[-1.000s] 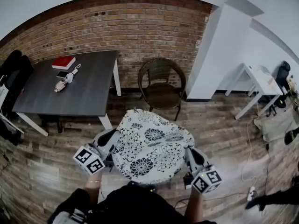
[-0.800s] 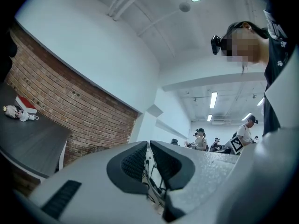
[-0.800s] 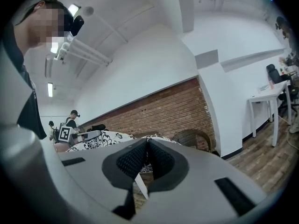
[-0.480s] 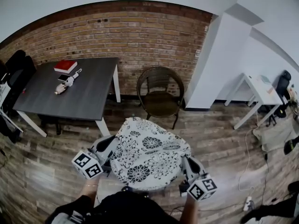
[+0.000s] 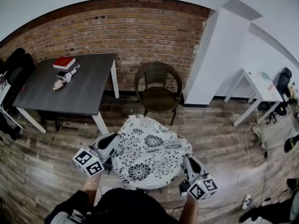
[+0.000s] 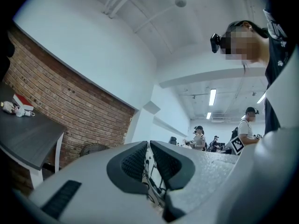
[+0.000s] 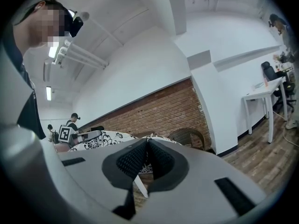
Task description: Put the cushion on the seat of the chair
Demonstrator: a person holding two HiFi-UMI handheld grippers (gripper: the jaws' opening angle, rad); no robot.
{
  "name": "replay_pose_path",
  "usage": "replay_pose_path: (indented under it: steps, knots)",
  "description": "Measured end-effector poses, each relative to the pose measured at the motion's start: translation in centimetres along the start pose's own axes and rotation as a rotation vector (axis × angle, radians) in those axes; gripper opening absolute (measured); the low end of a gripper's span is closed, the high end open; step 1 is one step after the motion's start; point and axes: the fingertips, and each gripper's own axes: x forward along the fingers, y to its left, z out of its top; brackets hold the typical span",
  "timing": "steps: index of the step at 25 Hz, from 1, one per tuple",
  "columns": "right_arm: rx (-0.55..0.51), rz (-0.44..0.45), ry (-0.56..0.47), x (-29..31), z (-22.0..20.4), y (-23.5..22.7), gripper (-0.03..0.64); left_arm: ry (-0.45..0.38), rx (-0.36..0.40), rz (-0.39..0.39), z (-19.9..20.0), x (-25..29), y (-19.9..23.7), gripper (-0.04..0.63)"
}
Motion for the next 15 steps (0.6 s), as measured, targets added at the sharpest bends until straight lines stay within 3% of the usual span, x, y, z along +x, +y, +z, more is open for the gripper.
replay_pose_path:
  steps: [15]
  knots:
    - [0.014, -0.009, -0.002, 0.8, -0.6, -2.1, 0.008, -0.003, 0.004, 0.001, -1.2, 2.1, 1.0, 0.017]
